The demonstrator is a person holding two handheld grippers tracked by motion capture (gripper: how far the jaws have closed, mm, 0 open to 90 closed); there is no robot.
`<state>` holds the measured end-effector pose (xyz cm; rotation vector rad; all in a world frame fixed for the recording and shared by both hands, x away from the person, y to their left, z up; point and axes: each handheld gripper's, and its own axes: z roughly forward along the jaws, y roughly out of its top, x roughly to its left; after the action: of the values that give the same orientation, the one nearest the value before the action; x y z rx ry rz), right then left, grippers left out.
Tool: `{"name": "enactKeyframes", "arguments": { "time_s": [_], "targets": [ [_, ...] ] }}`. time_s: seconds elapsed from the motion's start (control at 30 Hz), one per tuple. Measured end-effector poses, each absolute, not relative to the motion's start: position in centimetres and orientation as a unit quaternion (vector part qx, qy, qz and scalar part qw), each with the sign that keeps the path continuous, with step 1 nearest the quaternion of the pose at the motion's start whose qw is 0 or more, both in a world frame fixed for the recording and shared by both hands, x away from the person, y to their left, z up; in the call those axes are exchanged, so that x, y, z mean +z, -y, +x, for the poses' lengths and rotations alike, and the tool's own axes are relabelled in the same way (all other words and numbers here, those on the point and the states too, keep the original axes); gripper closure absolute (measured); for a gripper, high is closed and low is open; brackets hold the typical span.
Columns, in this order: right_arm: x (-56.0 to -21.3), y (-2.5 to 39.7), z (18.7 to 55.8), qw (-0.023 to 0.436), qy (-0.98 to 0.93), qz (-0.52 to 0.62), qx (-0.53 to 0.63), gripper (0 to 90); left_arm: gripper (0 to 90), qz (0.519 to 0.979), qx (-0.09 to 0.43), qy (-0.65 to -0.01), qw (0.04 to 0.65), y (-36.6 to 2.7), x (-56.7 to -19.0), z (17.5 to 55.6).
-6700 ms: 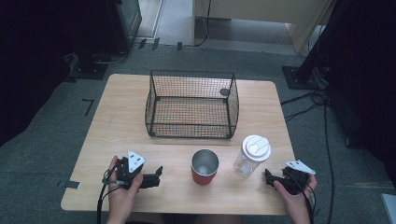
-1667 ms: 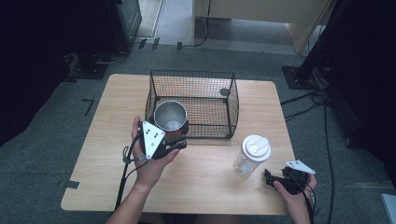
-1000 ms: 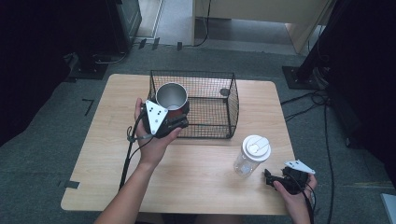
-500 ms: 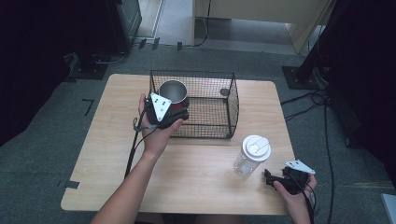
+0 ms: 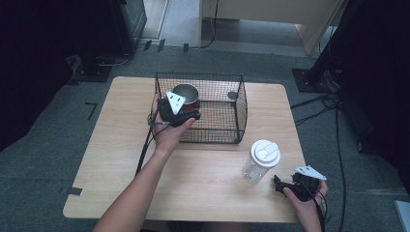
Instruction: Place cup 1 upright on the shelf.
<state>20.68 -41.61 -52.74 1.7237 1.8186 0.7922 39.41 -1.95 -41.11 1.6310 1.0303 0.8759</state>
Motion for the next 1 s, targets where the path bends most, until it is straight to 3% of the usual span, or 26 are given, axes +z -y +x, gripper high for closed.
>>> {"name": "enactKeyframes", "arguments": {
  "time_s": [0.43, 1.0],
  "targets": [
    [-52.7, 41.6, 20.7, 0.254, -0.669, 0.634, 0.292, 0.0, 7.6, 0.723, 0.291, -0.467, 0.418, 1.8, -42.0, 41.8],
    [-52.7, 41.6, 20.7, 0.254, -0.669, 0.634, 0.292, 0.0, 6.9, 0.746, 0.269, -0.496, 0.352, 1.7, -42.7, 43.0]
  ]
}}
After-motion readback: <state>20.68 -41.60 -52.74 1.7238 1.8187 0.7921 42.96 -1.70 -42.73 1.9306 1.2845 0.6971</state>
